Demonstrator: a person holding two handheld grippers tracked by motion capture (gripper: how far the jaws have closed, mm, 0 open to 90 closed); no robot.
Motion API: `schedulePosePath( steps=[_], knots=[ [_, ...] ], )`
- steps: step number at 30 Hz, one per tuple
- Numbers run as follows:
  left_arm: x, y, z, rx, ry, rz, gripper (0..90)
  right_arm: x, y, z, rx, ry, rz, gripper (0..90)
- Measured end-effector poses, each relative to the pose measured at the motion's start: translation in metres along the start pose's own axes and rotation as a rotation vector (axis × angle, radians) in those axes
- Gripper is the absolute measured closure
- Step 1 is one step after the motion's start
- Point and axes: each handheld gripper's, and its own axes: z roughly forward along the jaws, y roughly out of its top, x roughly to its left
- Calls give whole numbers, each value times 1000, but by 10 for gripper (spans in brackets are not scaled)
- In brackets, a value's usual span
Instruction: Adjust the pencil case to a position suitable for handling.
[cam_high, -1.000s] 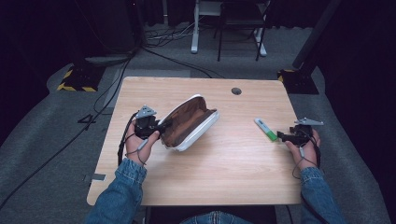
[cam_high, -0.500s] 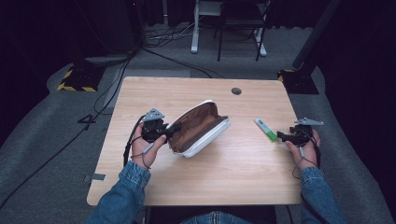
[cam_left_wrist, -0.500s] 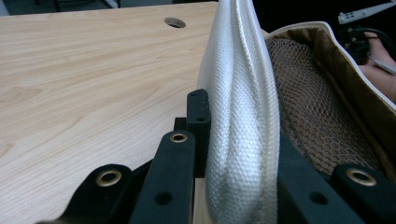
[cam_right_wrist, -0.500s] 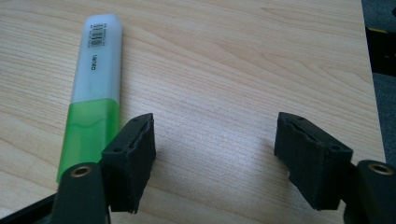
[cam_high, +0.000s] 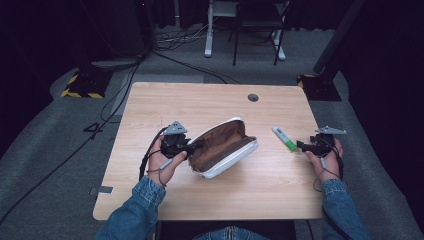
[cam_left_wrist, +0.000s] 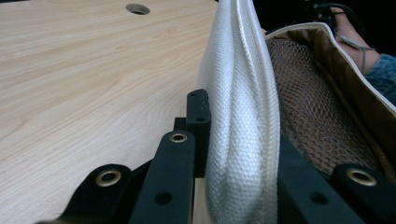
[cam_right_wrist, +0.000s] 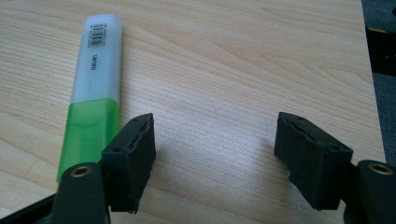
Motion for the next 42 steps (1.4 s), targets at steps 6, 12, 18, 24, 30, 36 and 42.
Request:
schedulePosePath(
  steps=[6, 12, 18, 24, 30, 36, 42],
  knots=[
    [-12, -2, 9, 28, -42, 30, 828, 0, 0, 0, 0, 1, -1, 292],
    [-19, -7, 20, 56, -93, 51, 827, 0, 0, 0, 1, 2, -1, 292],
    [-20, -15, 30, 85, -128, 47, 827, 0, 0, 0, 1, 2, 0, 292],
    [-22, -25, 43, 103, -189, 37, 827, 0, 0, 0, 1, 3, 0, 292],
    [-25, -31, 50, 123, -214, 59, 824, 0, 0, 0, 1, 3, 0, 292],
    [-24, -36, 54, 123, -217, 51, 819, 0, 0, 0, 1, 3, 0, 292],
    [-19, -41, 56, 152, -189, 37, 797, 0, 0, 0, 1, 3, -1, 292]
  ],
)
